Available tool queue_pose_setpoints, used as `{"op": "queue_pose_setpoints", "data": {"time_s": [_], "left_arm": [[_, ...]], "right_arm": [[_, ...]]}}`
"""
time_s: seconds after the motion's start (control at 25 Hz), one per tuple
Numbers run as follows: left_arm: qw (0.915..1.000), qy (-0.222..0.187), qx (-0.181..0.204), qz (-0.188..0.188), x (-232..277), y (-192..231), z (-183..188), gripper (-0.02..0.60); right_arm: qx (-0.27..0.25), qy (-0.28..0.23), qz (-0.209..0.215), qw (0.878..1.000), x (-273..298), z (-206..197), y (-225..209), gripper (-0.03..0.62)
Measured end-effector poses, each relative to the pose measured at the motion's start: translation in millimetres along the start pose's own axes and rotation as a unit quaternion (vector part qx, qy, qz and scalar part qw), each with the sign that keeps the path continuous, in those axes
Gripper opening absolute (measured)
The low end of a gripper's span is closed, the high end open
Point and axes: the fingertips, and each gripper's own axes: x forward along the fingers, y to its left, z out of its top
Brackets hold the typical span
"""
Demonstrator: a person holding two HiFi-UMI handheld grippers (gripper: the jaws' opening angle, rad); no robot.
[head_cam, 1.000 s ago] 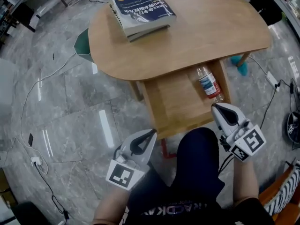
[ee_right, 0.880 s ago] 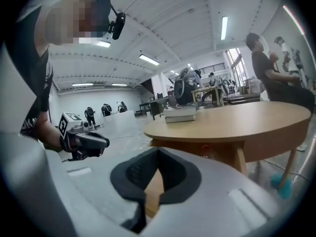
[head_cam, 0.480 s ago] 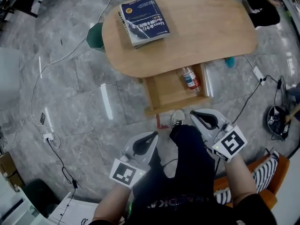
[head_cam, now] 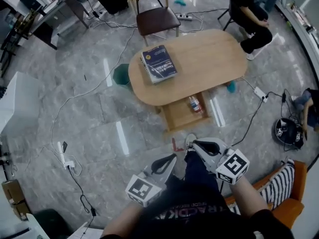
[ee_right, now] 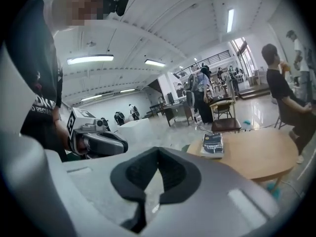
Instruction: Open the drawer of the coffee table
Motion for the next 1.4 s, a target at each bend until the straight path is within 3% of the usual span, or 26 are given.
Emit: {"op": "queue_pose_setpoints", "data": {"time_s": [0.28,0.6,0.96,1.4], "left_arm": [[0.9987,-0.018,0.023,-0.043,-67,-49,22,0.006],[0.996,0.003,0.01,-0.089,-112,-97,-16,0.006],[0.9973,-0.008,-0.003,-0.074,-124,-118,-21,0.006],[0.9985,-0.029,-0.031,-0.033,-79,-194,-17,0.006]], "right_arm": [[0.014,-0.048,-0.047,0.998,-40,20,92,0.002],[0.019,-0.037,-0.064,0.997,-68,-11,167,0.002],[0.001,-0.016,-0.03,0.999,-78,-15,191,0.002],[-0.001,-0.012,0.04,0.999,-156,-43,194,0.002]]}}
